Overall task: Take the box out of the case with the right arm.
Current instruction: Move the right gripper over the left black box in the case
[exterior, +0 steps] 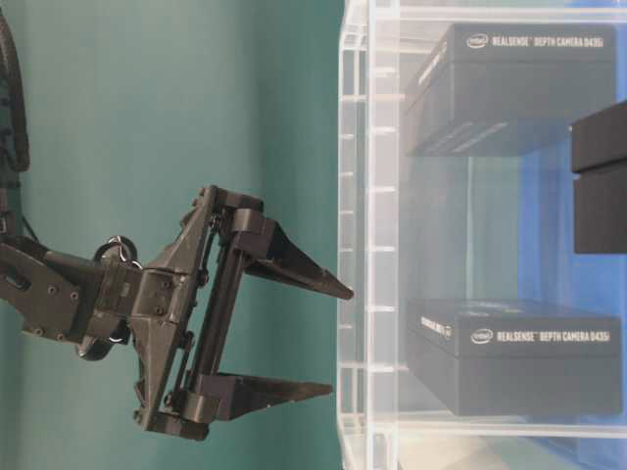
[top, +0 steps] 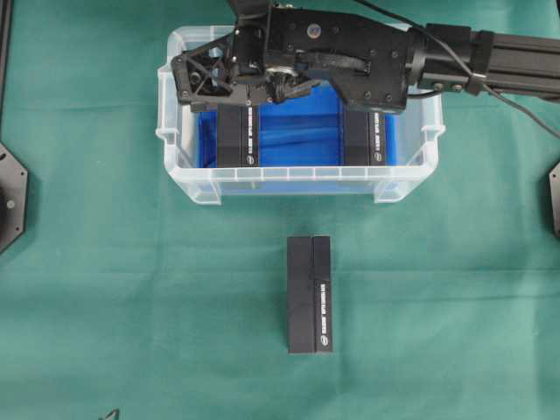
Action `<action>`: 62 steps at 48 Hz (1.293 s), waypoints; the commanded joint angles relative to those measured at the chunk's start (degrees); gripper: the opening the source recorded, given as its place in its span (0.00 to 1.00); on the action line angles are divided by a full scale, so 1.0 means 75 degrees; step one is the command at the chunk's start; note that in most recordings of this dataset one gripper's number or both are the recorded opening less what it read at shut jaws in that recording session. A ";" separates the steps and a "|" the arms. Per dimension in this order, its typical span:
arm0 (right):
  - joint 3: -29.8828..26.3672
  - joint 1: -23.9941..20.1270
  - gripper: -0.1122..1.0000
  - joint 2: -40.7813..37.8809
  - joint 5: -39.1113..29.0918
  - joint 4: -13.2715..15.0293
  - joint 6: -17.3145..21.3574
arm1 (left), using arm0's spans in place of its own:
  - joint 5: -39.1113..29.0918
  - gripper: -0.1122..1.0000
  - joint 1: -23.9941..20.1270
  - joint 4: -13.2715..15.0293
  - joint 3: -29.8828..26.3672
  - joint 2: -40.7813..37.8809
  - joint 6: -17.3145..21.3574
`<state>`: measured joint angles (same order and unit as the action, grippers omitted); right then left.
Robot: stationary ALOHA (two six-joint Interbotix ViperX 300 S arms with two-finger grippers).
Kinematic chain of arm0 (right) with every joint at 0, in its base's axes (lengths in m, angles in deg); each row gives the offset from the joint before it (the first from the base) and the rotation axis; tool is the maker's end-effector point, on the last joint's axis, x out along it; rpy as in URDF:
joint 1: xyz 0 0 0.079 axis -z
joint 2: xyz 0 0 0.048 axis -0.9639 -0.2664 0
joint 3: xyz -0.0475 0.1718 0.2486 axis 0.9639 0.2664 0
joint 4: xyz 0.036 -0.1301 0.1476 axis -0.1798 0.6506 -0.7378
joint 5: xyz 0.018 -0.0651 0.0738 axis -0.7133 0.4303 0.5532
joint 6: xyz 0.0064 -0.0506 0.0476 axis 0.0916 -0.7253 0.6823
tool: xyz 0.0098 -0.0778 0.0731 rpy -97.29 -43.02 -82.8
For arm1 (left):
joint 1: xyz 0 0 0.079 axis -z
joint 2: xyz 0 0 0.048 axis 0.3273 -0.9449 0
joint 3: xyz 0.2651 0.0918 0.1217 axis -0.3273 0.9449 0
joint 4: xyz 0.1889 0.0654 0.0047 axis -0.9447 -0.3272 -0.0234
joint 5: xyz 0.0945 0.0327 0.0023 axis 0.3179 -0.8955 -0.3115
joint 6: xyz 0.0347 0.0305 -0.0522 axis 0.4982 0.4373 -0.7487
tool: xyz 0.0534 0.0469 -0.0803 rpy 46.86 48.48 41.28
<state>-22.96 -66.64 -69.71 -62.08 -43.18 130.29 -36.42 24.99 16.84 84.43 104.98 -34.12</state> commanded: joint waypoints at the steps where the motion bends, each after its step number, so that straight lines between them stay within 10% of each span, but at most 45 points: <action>1: -0.0176 0.0012 0.94 0.0187 0.0070 -0.0012 -0.0105 | 0.0023 0.10 0.0012 -0.0023 -0.0070 -0.0035 0.0012; 62: -0.0164 -0.0012 0.95 0.0141 0.0059 -0.0187 0.0117 | 0.0023 0.10 0.0023 -0.0023 -0.0047 -0.0023 0.0000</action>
<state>-22.96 -66.64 -69.71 -61.99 -44.24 131.35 -36.42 24.99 16.84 84.69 104.98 -34.12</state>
